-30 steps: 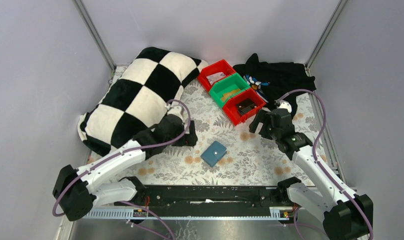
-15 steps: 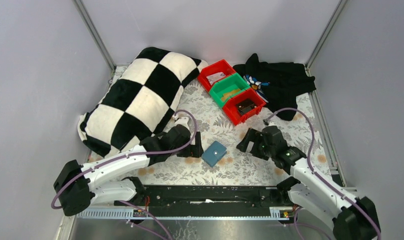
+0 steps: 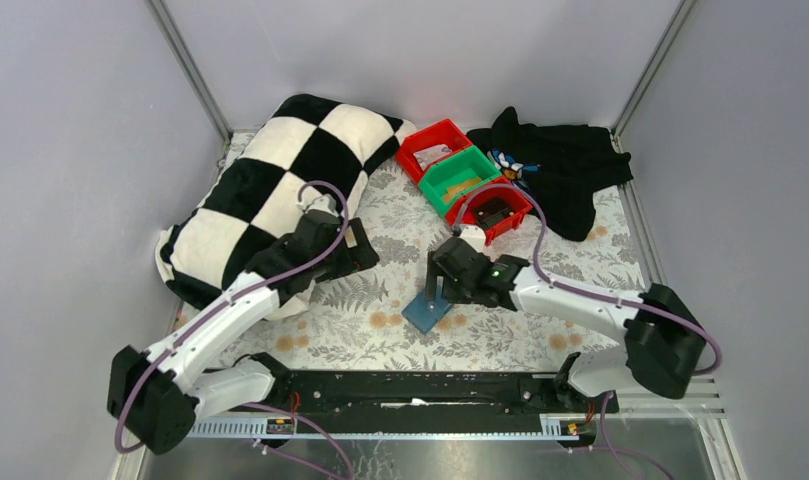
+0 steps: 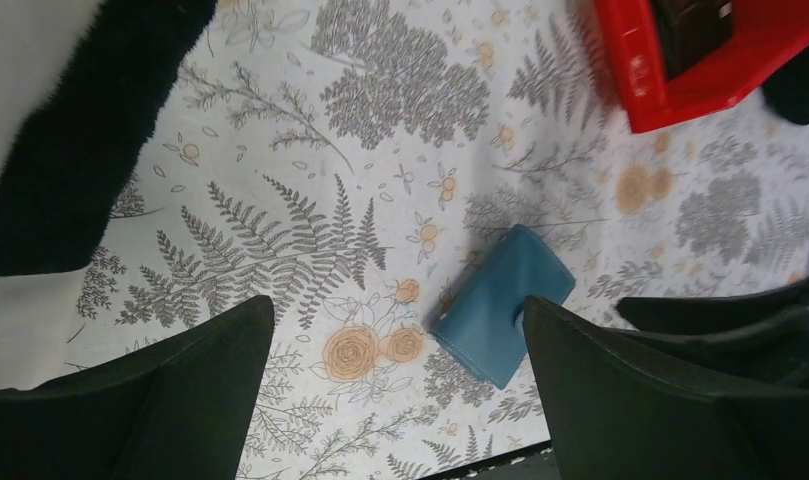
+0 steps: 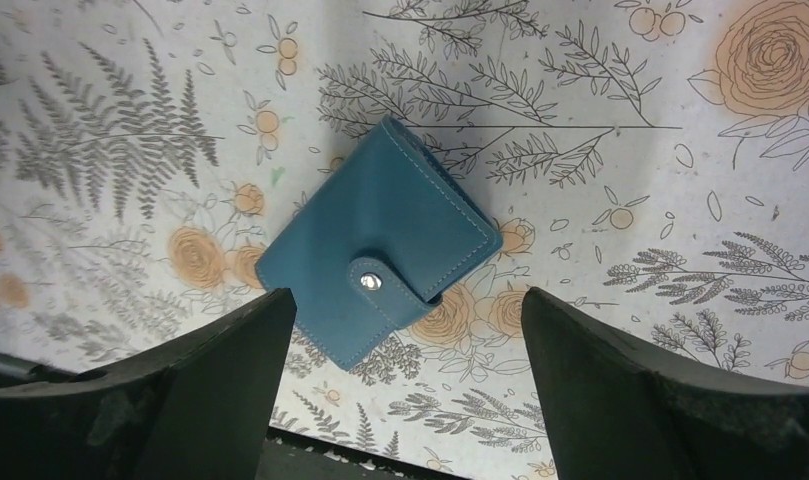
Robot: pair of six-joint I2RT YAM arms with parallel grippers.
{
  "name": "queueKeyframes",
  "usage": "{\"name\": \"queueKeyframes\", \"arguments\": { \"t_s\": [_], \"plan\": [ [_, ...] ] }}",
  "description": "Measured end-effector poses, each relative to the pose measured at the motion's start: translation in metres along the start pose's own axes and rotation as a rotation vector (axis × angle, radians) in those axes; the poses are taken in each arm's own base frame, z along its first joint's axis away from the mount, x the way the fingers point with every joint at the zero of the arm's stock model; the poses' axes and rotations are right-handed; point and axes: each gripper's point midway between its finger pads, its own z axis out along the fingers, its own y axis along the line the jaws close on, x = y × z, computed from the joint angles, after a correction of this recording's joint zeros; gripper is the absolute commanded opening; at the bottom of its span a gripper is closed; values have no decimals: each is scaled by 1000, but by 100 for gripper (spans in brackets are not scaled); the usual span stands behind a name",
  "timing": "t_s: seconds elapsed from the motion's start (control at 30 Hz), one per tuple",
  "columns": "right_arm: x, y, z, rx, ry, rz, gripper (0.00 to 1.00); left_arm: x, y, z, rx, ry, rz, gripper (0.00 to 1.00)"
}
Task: Take the credit cards out of the card holder
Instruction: Open the card holder at the center of the board.
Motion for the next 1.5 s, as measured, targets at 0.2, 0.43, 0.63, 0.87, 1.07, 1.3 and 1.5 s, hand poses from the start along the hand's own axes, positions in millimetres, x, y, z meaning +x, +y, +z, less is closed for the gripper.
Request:
{"name": "queueKeyframes", "arguments": {
  "t_s": [0.2,0.43,0.63,0.87,1.07,1.3,1.5],
  "plan": [
    [3,3,19,112,26,-56,88,-16,-4,-17,39,-66,-20,99],
    [14,10,36,193,48,-134,89,-8,-1,-9,22,-28,-18,99],
    [23,-4,38,255,60,-160,89,-4,3,-4,7,-15,-17,99],
    [29,-38,20,301,27,-154,83,10,2,7,-22,24,12,99],
    [32,-55,9,315,14,-166,64,30,-5,18,-36,70,54,99],
    [30,-53,10,301,4,-179,52,33,-24,23,28,69,45,99],
    [26,-50,13,282,-12,-205,53,36,-30,25,53,72,52,99]
  ]
}}
